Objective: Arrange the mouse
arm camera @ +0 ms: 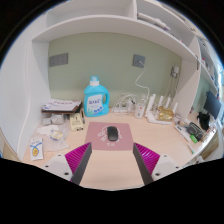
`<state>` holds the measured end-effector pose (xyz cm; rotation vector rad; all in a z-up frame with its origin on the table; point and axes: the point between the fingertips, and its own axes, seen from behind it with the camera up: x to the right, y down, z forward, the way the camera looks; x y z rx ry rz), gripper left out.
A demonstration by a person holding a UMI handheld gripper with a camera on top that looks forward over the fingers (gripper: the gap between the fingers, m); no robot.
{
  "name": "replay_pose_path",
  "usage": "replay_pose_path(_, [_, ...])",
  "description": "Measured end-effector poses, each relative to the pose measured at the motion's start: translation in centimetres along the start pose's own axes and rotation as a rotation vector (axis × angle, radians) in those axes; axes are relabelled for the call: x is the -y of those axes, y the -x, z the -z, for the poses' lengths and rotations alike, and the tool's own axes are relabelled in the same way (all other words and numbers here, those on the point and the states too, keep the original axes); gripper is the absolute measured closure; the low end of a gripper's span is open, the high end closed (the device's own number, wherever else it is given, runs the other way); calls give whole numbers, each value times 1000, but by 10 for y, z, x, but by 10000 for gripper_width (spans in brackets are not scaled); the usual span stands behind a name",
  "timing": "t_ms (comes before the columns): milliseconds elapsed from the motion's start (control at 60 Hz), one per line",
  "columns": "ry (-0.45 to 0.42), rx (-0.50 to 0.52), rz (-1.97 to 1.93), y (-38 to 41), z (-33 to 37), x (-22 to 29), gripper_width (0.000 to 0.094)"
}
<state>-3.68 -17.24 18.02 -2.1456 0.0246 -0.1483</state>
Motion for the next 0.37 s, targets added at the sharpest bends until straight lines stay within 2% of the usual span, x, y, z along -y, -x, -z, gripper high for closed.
replay_pose_path(367, [1, 8, 17, 8, 27, -17, 91])
